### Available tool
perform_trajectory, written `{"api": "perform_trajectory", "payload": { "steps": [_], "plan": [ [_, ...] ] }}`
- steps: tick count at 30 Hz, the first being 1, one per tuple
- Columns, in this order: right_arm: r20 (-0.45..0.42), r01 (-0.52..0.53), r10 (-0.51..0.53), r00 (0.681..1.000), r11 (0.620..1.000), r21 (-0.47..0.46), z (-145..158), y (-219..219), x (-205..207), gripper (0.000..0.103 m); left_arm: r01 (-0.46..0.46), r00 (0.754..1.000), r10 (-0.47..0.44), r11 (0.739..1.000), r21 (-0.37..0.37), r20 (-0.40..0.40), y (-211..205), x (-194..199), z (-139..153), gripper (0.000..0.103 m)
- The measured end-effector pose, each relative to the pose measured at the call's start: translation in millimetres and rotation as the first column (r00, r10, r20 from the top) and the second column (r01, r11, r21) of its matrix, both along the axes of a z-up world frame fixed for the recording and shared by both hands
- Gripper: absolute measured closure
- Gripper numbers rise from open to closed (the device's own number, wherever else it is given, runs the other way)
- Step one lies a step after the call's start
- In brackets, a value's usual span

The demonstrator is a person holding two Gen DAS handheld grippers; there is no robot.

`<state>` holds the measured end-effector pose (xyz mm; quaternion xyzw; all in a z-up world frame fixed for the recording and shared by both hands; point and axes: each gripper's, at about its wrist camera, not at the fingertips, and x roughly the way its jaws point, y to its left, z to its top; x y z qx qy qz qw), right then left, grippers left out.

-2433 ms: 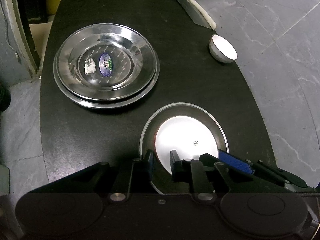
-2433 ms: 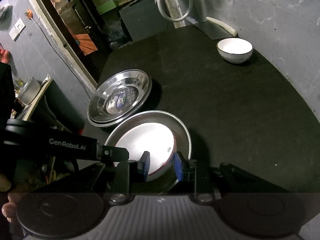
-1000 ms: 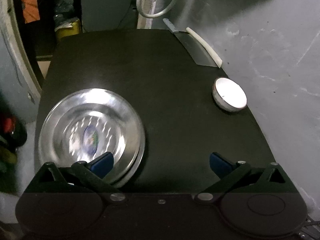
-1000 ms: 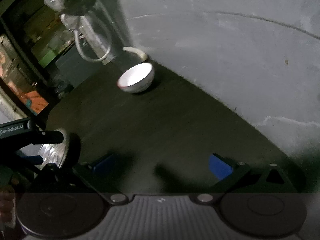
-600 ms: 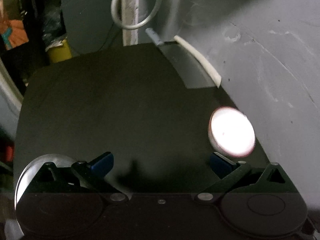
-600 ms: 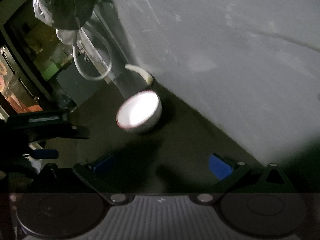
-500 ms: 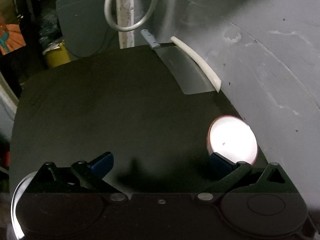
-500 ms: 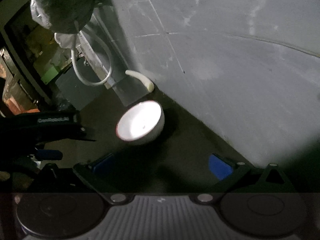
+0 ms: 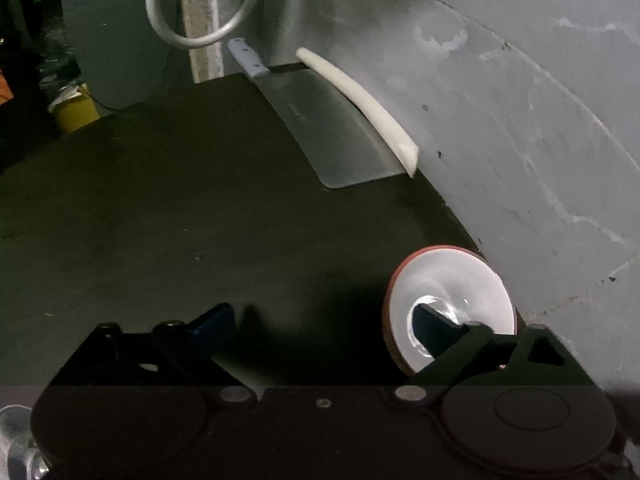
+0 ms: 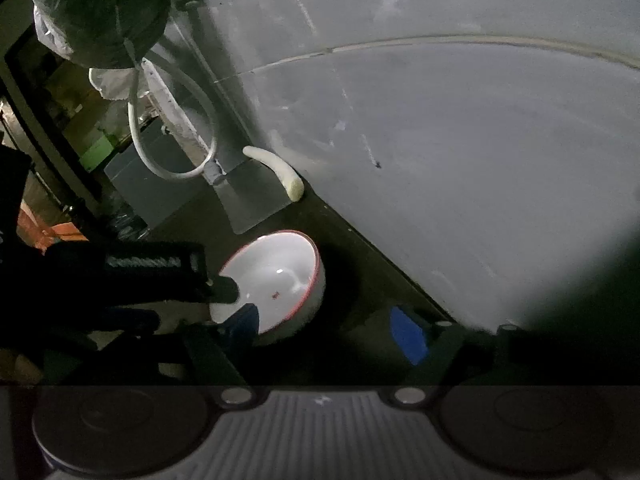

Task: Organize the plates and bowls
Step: 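Move the left tool to the second red-rimmed white bowl and grasp its rim, then carry the second white bowl with the left tool toward the steel bowl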

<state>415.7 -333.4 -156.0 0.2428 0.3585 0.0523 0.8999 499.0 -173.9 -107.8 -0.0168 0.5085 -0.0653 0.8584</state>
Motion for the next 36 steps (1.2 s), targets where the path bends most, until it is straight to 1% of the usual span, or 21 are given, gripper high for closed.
{"api": "perform_trajectory", "payload": {
  "steps": [2, 3, 4, 5, 6, 11, 14, 16, 19, 21, 22, 23, 29, 36],
  "plan": [
    [-0.001, -0.006, 0.006, 1.000, 1.000, -0.004, -1.1, 1.0, 6.1, 0.032, 0.006, 1.000, -0.006, 1.000, 0.001, -0.008, -4.1, 2.0, -3.3, 0.016],
    [-0.001, -0.008, 0.008, 1.000, 1.000, -0.003, -1.5, 0.8, 7.7, 0.036, 0.010, 1.000, -0.010, 1.000, 0.000, -0.012, -5.6, 2.4, -4.5, 0.018],
    [-0.001, -0.003, 0.003, 1.000, 1.000, -0.001, -2.1, 0.4, 10.3, 0.041, 0.015, 1.000, -0.015, 1.000, -0.002, -0.016, -7.3, 2.6, -5.5, 0.021],
    [-0.002, -0.002, 0.002, 1.000, 1.000, -0.001, -2.6, 0.0, 12.7, 0.043, 0.017, 1.000, -0.017, 1.000, -0.003, -0.019, -8.3, 2.6, -6.6, 0.027],
    [-0.002, -0.002, 0.002, 1.000, 1.000, -0.009, -2.7, 0.6, 14.7, 0.045, 0.016, 1.000, -0.016, 1.000, -0.004, -0.021, -9.5, 2.8, -7.4, 0.030],
    [-0.003, -0.030, 0.030, 1.000, 0.999, -0.011, -2.5, 5.3, 21.0, 0.047, 0.027, 1.000, -0.028, 0.999, -0.024, -0.015, -12.8, 1.4, -8.1, 0.050],
    [-0.002, -0.049, 0.049, 0.999, 0.999, -0.017, -2.9, 8.7, 22.3, 0.050, 0.038, 0.999, -0.039, 0.999, -0.033, -0.013, -15.1, -0.3, -7.1, 0.059],
    [-0.005, -0.054, 0.054, 0.999, 0.998, -0.014, -3.6, 10.0, 22.1, 0.057, 0.044, 0.999, -0.045, 0.998, -0.042, -0.012, -15.7, -1.0, -6.9, 0.063],
    [-0.004, -0.064, 0.064, 0.998, 0.998, -0.010, -4.3, 10.7, 21.5, 0.061, 0.050, 0.999, -0.051, 0.997, -0.063, -0.012, -15.6, -2.2, -6.8, 0.072],
    [-0.003, -0.074, 0.074, 0.997, 0.997, -0.006, -4.0, 11.3, 21.7, 0.066, 0.056, 0.998, -0.057, 0.995, -0.081, -0.009, -15.0, -3.2, -6.9, 0.079],
    [-0.004, -0.080, 0.080, 0.997, 0.997, -0.002, -4.0, 11.2, 21.8, 0.068, 0.060, 0.998, -0.061, 0.994, -0.095, -0.008, -15.1, -3.5, -6.8, 0.088],
    [-0.006, -0.085, 0.085, 0.996, 0.996, 0.000, -3.2, 11.3, 21.6, 0.068, 0.063, 0.998, -0.064, 0.992, -0.107, -0.008, -15.6, -4.9, -6.3, 0.092],
    [-0.028, -0.093, 0.093, 0.995, 0.996, 0.002, -0.3, 10.1, 15.4, 0.072, 0.048, 0.999, -0.050, 0.992, -0.118, -0.015, -12.6, -15.4, -6.6, 0.093],
    [-0.045, -0.098, 0.098, 0.994, 0.995, -0.005, 1.1, 11.0, -10.2, 0.075, 0.031, 0.999, -0.035, 0.992, -0.126, -0.029, -7.4, -45.1, -7.6, 0.094]
  ]
}}
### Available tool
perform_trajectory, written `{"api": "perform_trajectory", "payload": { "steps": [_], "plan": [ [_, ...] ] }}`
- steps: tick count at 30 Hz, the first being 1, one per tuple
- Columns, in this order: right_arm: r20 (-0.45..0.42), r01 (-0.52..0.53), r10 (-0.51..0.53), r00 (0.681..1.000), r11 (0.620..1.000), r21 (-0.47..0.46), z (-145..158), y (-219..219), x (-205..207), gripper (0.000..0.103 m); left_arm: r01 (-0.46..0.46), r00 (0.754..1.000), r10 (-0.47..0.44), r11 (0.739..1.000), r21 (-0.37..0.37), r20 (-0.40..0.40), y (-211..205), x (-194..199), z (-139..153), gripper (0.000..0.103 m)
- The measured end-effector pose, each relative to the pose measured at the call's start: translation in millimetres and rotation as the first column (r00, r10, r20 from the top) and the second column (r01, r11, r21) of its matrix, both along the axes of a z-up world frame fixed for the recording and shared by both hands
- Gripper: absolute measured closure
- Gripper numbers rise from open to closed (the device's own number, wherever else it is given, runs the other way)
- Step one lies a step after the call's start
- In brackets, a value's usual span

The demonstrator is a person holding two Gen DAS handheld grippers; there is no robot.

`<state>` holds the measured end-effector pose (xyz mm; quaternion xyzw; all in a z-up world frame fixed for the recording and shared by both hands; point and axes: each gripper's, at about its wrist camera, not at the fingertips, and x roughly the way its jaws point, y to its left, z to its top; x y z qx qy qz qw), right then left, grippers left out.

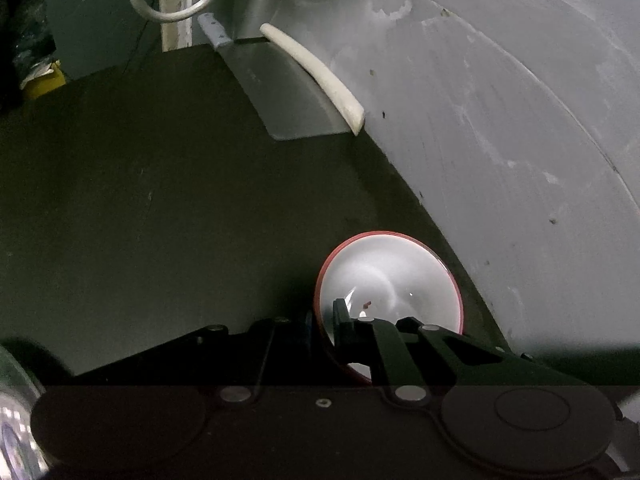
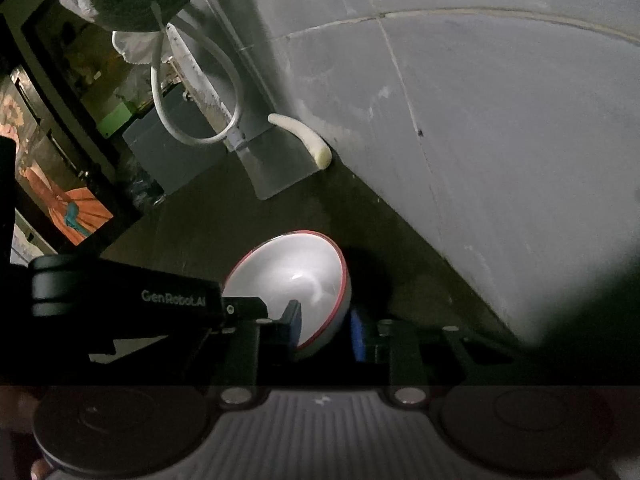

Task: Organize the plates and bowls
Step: 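Carry the second white bowl with the left tool toward the steel bowl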

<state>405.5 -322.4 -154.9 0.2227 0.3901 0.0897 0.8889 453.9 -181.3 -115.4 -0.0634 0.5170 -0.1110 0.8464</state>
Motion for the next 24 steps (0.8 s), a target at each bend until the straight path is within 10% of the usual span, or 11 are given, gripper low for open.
{"api": "perform_trajectory", "payload": {
  "steps": [24],
  "plan": [
    [-0.093, 0.065, -0.071, 0.993, 0.996, -0.060, 18.4, -8.4, -177.1, 0.075, 0.148, 0.988, -0.150, 0.987, -0.063, -0.041, -7.8, -152.1, 13.2, 0.093]
  ]
}}
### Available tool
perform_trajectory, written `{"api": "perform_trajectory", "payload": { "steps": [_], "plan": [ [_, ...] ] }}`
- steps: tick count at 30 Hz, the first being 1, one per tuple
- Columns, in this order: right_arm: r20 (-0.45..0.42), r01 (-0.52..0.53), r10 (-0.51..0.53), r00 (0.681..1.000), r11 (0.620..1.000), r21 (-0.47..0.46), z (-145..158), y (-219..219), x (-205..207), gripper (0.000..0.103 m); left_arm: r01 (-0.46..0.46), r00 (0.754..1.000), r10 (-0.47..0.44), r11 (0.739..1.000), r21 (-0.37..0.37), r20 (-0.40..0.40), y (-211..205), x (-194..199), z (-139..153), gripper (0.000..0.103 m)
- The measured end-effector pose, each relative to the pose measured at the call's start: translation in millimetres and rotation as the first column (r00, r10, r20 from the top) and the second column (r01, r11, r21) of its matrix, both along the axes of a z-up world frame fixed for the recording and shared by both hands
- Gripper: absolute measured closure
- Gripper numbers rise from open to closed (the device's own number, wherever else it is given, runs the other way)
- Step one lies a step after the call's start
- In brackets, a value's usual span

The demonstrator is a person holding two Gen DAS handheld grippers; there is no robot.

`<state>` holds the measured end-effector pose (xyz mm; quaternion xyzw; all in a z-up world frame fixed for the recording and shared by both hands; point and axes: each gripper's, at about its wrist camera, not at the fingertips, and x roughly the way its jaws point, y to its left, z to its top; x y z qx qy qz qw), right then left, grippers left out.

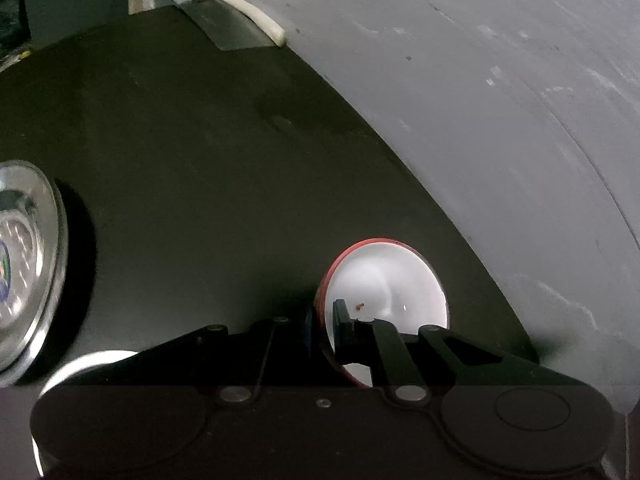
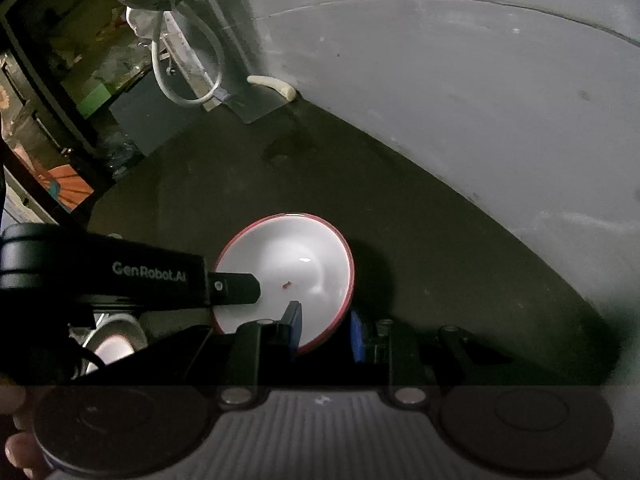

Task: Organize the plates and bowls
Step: 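Carry the second white bowl with the left tool toward the steel bowl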

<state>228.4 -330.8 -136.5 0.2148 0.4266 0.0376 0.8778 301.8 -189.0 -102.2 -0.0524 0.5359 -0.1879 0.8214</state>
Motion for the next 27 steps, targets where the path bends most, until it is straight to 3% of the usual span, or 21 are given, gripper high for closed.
{"api": "perform_trajectory", "payload": {
  "steps": [7, 16, 27],
  "plan": [
    [0.006, 0.039, -0.039, 0.999, 0.999, -0.014, 10.1, -1.7, -32.6, 0.075, 0.056, 0.998, -0.056, 0.998, -0.013, -0.005, 0.6, -35.6, 4.0, 0.093],
    [0.000, 0.042, -0.042, 0.999, 0.999, -0.022, 16.6, 3.1, -53.1, 0.075, 0.078, 0.997, -0.078, 0.996, -0.034, 0.003, 8.0, -53.1, 10.3, 0.093],
    [0.089, 0.029, -0.026, 0.996, 0.999, -0.031, 43.1, 7.1, -61.2, 0.075, 0.048, 0.996, -0.042, 0.995, -0.086, 0.073, 19.5, -59.4, 36.7, 0.093]
  ]
}}
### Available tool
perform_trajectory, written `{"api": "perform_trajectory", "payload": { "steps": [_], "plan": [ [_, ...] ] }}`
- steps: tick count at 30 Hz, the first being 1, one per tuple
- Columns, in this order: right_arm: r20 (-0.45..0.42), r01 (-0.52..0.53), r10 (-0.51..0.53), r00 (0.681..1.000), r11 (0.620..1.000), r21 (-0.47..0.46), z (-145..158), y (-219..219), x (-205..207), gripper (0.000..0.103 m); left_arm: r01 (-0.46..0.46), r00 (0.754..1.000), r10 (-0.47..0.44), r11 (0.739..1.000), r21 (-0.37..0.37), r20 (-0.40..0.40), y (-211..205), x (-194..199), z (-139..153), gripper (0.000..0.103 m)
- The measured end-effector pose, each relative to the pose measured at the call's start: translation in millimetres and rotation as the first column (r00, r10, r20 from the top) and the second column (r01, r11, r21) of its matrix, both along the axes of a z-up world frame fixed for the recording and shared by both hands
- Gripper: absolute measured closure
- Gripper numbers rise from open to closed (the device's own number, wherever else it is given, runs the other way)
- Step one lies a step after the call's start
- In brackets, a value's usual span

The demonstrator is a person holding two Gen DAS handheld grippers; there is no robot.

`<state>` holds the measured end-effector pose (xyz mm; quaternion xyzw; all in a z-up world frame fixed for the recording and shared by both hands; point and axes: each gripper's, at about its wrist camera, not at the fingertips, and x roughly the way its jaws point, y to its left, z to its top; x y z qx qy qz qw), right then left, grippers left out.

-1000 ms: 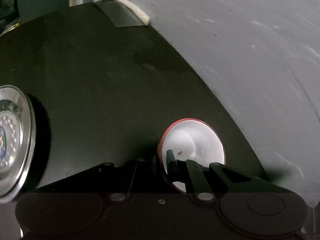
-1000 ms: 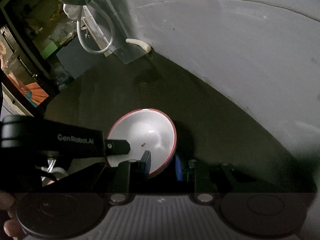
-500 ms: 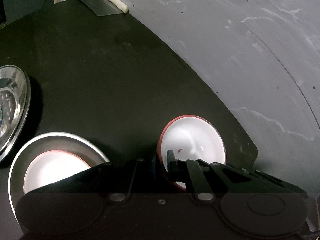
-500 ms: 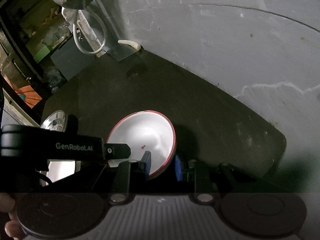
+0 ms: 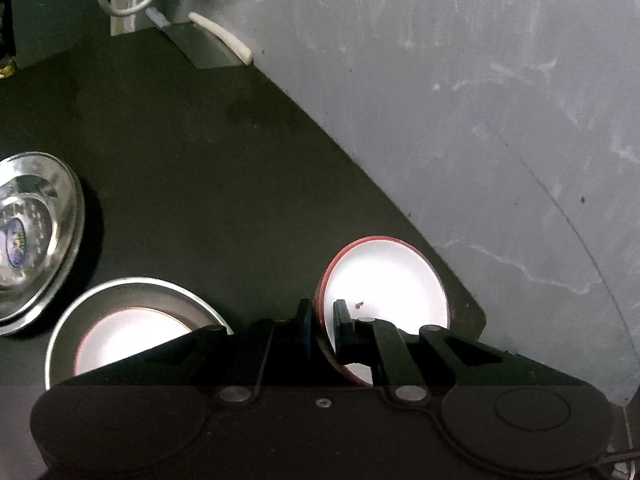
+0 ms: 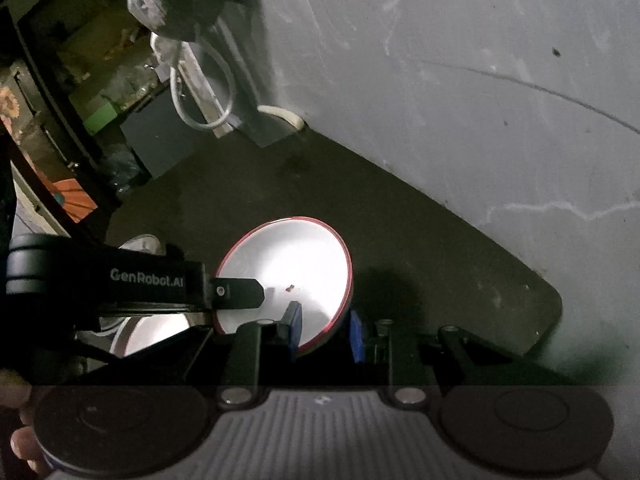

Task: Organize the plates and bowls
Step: 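Carry the second white bowl with the left tool toward the steel bowl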

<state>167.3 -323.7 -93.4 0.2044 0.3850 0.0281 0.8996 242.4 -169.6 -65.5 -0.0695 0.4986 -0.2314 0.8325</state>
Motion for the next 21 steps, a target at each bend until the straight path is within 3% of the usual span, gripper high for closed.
{"api": "perform_trajectory", "payload": {
  "steps": [11, 21],
  "plan": [
    [0.070, -0.109, 0.108, 0.992, 0.994, 0.009, 26.0, 22.5, 11.1, 0.075, -0.113, 0.993, 0.113, 0.993, -0.029, 0.027, 39.9, -4.9, 21.5, 0.093],
    [0.094, -0.250, 0.247, 0.964, 0.968, 0.017, 35.8, 61.3, 31.7, 0.075, -0.244, 0.969, 0.244, 0.970, -0.004, 0.036, 86.4, -10.2, 30.6, 0.093]
  ]
}}
